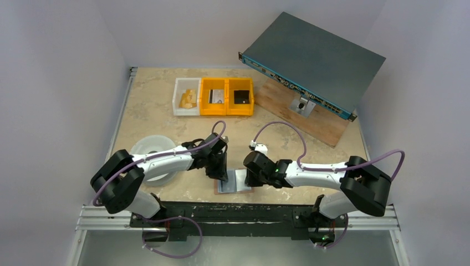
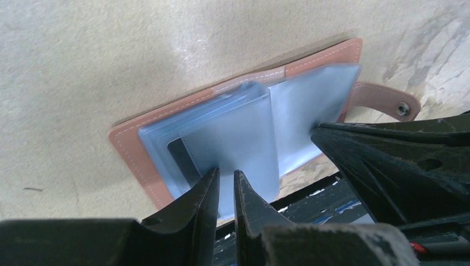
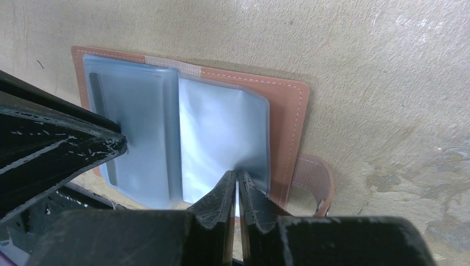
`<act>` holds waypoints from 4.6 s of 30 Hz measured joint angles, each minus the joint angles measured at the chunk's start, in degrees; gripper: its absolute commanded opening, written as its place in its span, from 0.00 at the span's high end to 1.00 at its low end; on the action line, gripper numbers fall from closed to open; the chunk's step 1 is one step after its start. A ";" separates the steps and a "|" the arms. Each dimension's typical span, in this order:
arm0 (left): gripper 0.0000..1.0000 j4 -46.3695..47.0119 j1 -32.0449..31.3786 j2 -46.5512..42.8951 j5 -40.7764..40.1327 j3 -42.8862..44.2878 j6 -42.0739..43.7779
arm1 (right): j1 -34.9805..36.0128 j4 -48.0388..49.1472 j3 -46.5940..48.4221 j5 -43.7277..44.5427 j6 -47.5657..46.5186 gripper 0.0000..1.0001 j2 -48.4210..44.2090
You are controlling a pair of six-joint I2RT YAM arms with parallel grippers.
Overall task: Take the credit cards out of the card holder
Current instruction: Remove the credit card from the card holder.
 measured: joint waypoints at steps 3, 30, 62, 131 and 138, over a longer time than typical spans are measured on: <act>0.85 1.22 -0.02 1.09 0.96 0.35 -0.09 | 0.00 0.07 0.00 -0.02 0.02 0.88 -0.02; 0.84 6.91 -0.50 6.45 5.38 2.29 -3.08 | 0.09 3.04 2.84 -0.24 -2.49 0.75 3.39; 1.00 -2.12 0.00 1.40 -2.12 2.38 -0.02 | 0.33 6.82 1.84 -3.06 0.48 0.94 5.31; 0.82 -3.61 1.55 -4.31 -1.73 -0.79 1.07 | -0.70 13.09 -0.09 -9.55 3.67 0.68 4.52; 0.86 -2.60 1.55 -3.19 -1.31 -0.79 1.07 | -2.73 16.46 -1.55 -11.61 4.00 0.68 4.74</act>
